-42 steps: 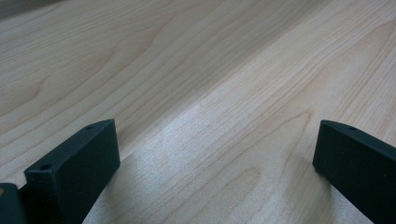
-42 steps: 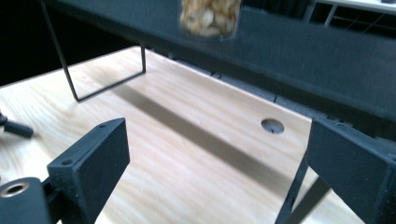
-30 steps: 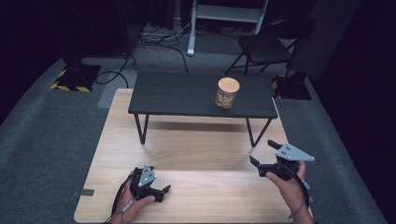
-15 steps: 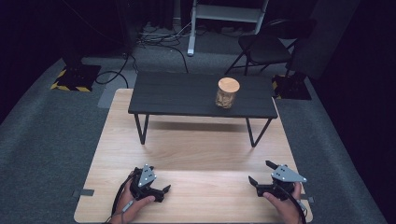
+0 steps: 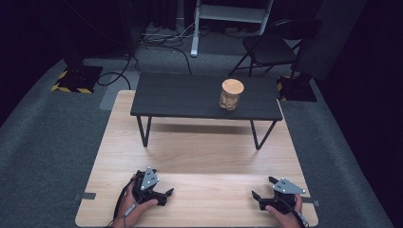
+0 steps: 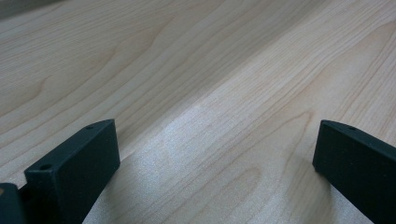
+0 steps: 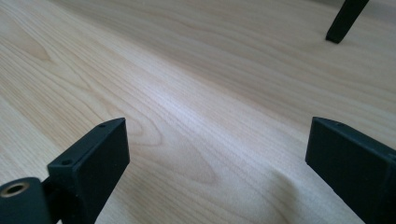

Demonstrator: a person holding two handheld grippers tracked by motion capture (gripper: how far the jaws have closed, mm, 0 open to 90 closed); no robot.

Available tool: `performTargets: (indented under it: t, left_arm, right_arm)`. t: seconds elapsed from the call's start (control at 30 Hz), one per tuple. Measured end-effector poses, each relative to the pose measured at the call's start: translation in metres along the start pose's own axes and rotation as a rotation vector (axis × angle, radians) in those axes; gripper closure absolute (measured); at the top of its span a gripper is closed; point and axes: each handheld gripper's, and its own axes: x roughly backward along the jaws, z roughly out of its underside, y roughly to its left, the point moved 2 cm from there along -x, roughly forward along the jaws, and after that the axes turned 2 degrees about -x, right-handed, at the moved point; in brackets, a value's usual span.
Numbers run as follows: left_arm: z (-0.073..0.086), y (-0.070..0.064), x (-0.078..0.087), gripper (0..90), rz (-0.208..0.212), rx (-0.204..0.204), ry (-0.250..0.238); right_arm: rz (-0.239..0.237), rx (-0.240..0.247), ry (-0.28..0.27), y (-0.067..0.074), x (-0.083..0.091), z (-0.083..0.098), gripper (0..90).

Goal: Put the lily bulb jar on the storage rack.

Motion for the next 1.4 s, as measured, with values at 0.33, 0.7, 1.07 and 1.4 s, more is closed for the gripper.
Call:
performTargets:
  t: [0.33,0.7,1.07,1.4]
  left_arm:
    - [0.0000,0.0000,0.0000,0.5,0.000,0.000,0.000]
    - [0.0001,-0.0001,0.0000,0.5,0.000,0.000,0.000]
    - [0.0001,-0.0001,0.0000,0.5,0.000,0.001,0.000]
    - [0.0001,-0.0001,0.0000,0.5,0.000,0.000,0.000]
  right_arm:
    - [-0.007,-0.038,-0.009,-0.0041,-0.0061,0.0097,4.1]
    - [-0.003,-0.039,-0.010,-0.0029,-0.0062,0.0101,3.5]
    - [-0.001,-0.039,-0.007,-0.0027,-0.0064,0.0096,2.3]
    - [0.004,-0.042,-0.006,-0.0021,-0.0066,0.0094,1.6]
